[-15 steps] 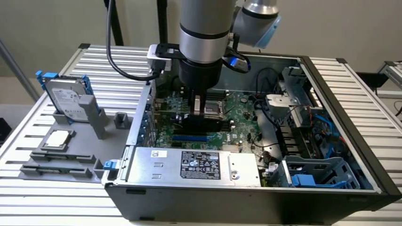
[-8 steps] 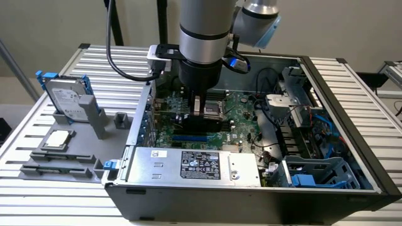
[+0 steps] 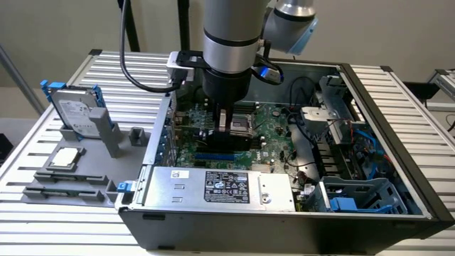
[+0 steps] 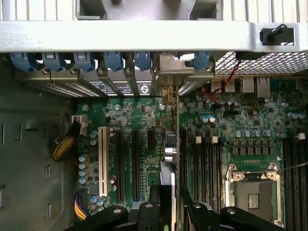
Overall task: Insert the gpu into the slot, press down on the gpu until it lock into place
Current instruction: 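Insert the gpu into the slot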
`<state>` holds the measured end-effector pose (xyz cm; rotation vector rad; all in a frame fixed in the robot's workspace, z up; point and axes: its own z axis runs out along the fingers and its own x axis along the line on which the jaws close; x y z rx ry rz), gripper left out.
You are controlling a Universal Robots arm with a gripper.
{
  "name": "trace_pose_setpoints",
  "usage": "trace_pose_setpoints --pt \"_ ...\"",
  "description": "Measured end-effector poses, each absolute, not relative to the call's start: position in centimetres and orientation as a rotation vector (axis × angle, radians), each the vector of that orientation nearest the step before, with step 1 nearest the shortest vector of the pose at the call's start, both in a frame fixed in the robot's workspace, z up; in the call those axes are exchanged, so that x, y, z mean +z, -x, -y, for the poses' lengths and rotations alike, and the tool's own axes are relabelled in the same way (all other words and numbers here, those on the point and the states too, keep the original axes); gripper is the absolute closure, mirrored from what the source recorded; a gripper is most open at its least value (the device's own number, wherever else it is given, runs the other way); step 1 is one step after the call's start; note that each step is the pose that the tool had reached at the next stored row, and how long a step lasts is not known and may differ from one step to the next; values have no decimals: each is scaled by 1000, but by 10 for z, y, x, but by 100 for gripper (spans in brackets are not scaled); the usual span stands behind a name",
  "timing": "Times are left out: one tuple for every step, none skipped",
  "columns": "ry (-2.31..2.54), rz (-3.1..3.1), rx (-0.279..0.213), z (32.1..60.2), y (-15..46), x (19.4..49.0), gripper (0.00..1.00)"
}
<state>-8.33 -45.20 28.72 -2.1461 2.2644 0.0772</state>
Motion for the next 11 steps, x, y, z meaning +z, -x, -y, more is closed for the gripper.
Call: trace_pose_setpoints --pt "2144 -2267 77 453 83 287 74" --pt "2144 -2268 79 453 83 287 74" --pt "2145 -2270 81 454 82 286 74" --pt "2146 -2271 83 454 82 286 74" --pt "2147 -2272 86 455 82 285 74" --pt "2148 -2273 88 455 82 284 74" --pt "2148 -2274 90 456 81 283 74" --pt "2149 -2275 90 456 81 282 74" --pt "2149 -2275 91 456 81 281 74" --pt "2149 -2275 91 456 81 280 74" --pt "2150 -2276 93 456 80 280 74"
